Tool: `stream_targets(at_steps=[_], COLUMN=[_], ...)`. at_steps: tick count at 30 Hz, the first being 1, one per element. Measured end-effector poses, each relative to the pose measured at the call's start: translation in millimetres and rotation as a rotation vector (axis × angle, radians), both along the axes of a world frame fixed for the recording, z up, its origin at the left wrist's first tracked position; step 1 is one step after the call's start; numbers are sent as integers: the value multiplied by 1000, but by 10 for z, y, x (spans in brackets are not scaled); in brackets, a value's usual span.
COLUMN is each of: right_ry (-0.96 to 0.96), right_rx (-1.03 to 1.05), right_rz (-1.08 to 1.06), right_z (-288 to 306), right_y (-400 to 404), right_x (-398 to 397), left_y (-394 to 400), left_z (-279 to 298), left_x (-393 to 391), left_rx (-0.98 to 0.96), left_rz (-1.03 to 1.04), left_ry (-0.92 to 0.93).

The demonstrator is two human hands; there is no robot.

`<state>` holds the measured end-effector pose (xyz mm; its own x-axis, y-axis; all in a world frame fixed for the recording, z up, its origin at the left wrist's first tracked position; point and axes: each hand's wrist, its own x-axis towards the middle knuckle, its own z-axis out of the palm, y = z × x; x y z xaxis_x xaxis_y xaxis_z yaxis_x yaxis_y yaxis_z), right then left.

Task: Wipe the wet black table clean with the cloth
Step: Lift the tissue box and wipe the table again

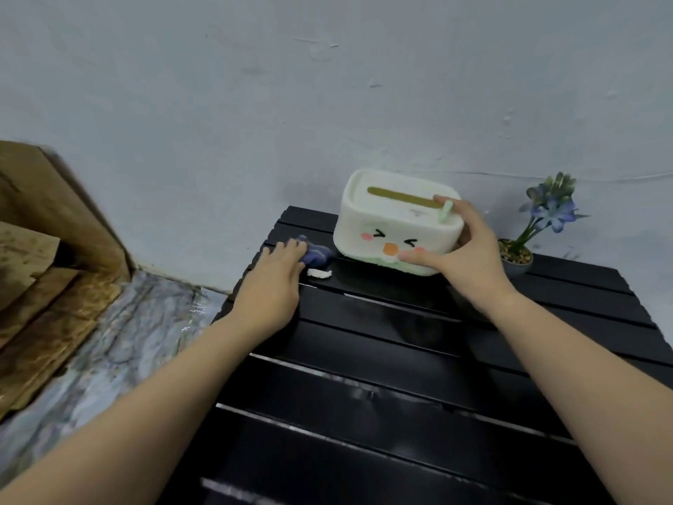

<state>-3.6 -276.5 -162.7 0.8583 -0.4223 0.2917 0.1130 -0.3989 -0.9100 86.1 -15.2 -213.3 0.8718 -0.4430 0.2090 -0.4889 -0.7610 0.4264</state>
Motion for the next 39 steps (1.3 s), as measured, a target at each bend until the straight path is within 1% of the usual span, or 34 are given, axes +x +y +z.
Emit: stream_targets(at_steps=[2,4,6,7,8,9,10,11,12,13,15,16,17,18,21,23,27,30,32,34,36,39], right_ry=[-77,-147,-183,-192,-199,-204,-206,-207,-209,-211,-218,-220,-218,-212,-196,-193,-198,-185,-179,-183,-182,-170], right_rx=[68,109,111,110,109,110,112,112,110,108,119,127,130,130,116,109,134,130,107,96,106,130], right_rz=[-18,-28,-18,-11,-6,0,7,12,12,10,4,1,-3,-7,-21,-33,-37,-43,-42,-41,-30,-21], right_z=[154,354,527,588,634,665,689,705,709,705,686,680,674,674,699,723,748,761,772,776,757,707], right_y=[16,30,55,71,85,94,100,102,98,90,75,67,53,36,-37,-68,-73,-73,-63,-56,-42,-33], right_x=[-41,-42,-20,-12,-9,-10,-19,-31,-46,-57,-78,-87,-93,-106,-159,-190,-212,-220,-230,-247,-250,-253], left_y=[-56,-144,-195,-202,-207,-207,-200,-183,-156,-127,-109,-140,-207,-311,-735,-1074,-1840,-2133,-2077,-1885,-1645,-1174], left_z=[17,51,88,151,237,309,364,399,408,365,176,59,-36,-102,-113,-80,43,71,62,97,129,136], left_x=[-155,-404,-570,-568,-510,-392,-228,-32,177,372,641,730,772,788,664,465,-110,-428,-507,-468,-324,-1], left_rx=[-76,-158,-229,-267,-337,-435,-527,-557,-502,-365,30,171,247,276,269,274,279,234,203,190,197,170], left_rz=[-111,-320,-504,-535,-520,-457,-354,-241,-148,-73,-8,-6,7,30,97,76,-124,-370,-532,-610,-586,-442], left_ry=[23,66,237,341,405,421,394,323,244,190,110,38,-35,-93,-151,-156,-162,-101,-46,13,1,-64])
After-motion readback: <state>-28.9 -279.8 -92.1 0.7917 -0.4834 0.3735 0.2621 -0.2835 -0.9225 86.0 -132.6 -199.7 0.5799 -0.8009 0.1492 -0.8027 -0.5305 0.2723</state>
